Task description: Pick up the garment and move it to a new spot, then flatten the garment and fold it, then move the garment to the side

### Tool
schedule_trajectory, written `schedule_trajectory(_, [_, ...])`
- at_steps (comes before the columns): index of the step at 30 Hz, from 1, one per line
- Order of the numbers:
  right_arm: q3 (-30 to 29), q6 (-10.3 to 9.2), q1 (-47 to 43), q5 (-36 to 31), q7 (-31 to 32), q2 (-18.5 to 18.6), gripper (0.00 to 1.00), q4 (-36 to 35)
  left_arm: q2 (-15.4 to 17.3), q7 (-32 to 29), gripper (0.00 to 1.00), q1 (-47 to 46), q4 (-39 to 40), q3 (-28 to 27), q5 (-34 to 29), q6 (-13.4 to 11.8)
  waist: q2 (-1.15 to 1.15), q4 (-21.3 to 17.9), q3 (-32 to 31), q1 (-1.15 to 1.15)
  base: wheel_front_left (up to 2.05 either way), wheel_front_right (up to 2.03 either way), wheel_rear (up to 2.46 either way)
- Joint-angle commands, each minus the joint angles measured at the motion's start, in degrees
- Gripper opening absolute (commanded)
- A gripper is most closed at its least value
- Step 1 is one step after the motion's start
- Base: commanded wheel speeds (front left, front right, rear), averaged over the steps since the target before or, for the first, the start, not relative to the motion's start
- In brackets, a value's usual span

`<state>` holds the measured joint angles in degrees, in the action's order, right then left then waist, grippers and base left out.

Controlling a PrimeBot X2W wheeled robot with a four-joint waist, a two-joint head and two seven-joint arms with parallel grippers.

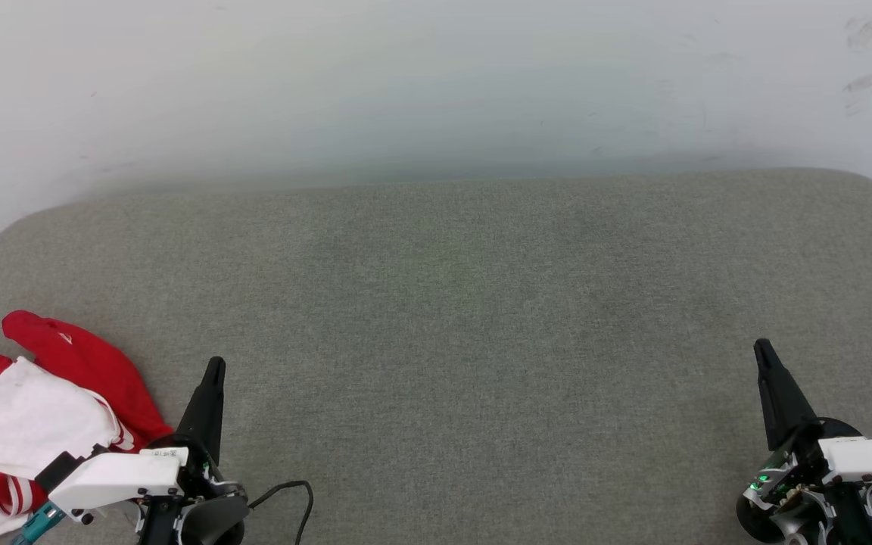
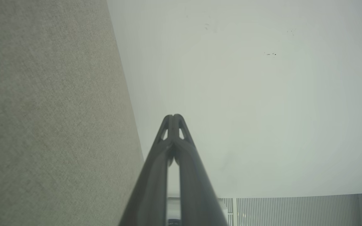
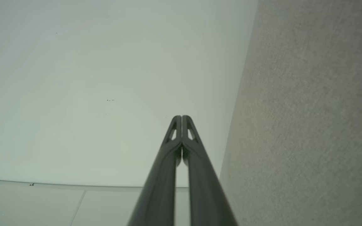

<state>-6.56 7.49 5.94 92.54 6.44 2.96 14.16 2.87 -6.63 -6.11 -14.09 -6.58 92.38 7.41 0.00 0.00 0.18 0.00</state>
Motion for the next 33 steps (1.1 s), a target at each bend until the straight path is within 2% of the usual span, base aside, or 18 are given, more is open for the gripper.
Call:
schedule_trajectory(1, [0.0,0.0,0.7,-0.4,0.1,-0.1,0.0,0.1,0.0,0.0,0.0,-0.3,0.0,0.0,0.1,0.3,0.0,0.0,0.0,0.0,0.0,0.0,0.0])
schedule_trajectory(18, [0.0,0.0,0.7,-0.4,0.1,-0.1,0.0,0.1,0.0,0.0,0.0,-0.3,0.0,-0.1,0.1,0.3,0.0,0.0,0.0,0.0,0.0,0.0,0.0])
schedule_trajectory(19, [0.0,0.0,0.0,0.0,0.0,0.0,1.0,0.0,0.0,0.0,1.0,0.0,0.0,0.0,0.0,0.0,0.0,0.0,0.0,0.0,0.0,0.0,0.0])
schedule_trajectory(33, [2.0,0.0,-2.0,-1.3,-3.5,0.0,1.0,-3.2,-0.1,3.2,1.0,0.7,3.5,3.9,-0.1,0.0,0.0,0.2,0.1,0.0,0.0,0.0,0.0])
